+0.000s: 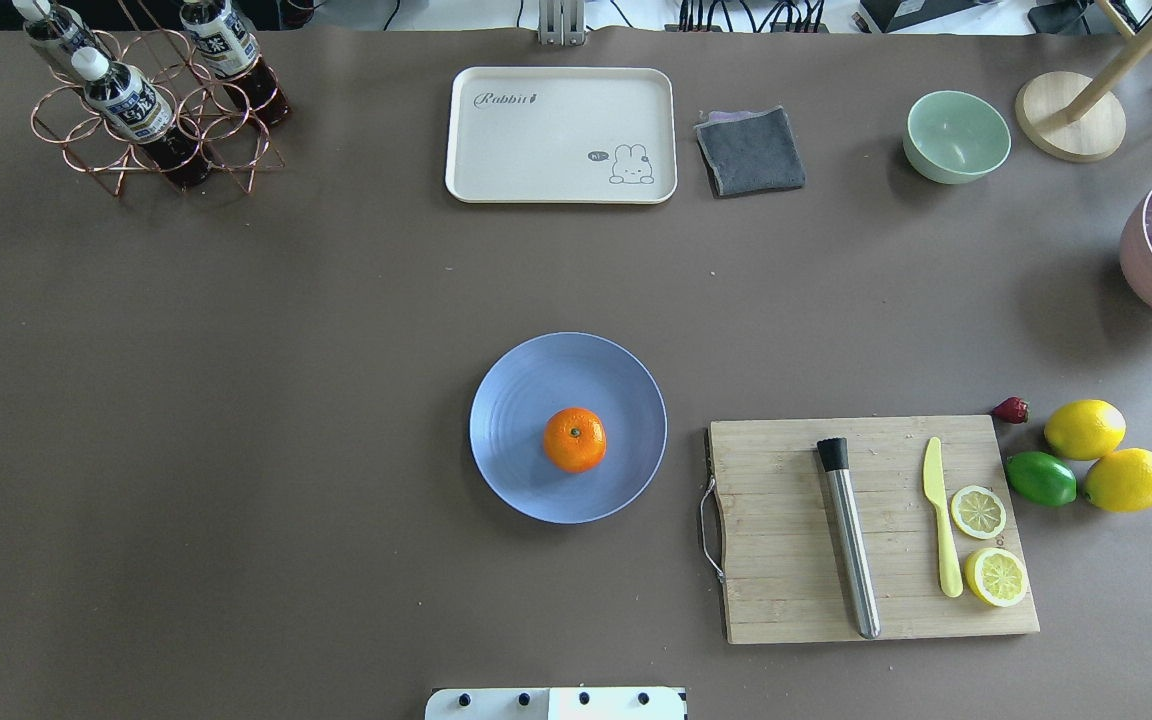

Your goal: Pick orange to plate

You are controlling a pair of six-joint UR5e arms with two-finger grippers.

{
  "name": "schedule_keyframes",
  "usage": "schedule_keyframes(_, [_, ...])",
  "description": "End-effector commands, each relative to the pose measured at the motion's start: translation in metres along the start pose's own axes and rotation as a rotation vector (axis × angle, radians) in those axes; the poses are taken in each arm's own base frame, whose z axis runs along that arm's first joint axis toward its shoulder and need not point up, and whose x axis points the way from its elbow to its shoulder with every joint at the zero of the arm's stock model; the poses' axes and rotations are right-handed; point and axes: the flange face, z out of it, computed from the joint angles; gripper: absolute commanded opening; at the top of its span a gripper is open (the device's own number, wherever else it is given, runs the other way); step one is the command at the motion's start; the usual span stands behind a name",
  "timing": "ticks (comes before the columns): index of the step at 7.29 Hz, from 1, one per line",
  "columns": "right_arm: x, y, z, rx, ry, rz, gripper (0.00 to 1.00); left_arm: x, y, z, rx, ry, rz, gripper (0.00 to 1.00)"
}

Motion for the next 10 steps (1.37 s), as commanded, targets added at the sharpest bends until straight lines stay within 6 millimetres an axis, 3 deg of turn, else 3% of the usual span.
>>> schedule_keyframes(1, [0.026, 0.033, 0.000, -0.004, 0.011, 0.025, 1.00, -0.039, 0.029, 0.003, -0.004, -0.044, -0.025, 0.97])
schedule_keyframes(3, [0.023, 0.032, -0.003, 0.001, 0.011, 0.020, 1.00, -0.031, 0.024, -0.003, 0.043, -0.047, 0.026, 0.97])
schedule_keyframes(10, [0.023, 0.032, -0.003, 0.002, 0.011, 0.019, 1.00, -0.039, 0.039, 0.004, 0.024, -0.048, 0.004, 0.97])
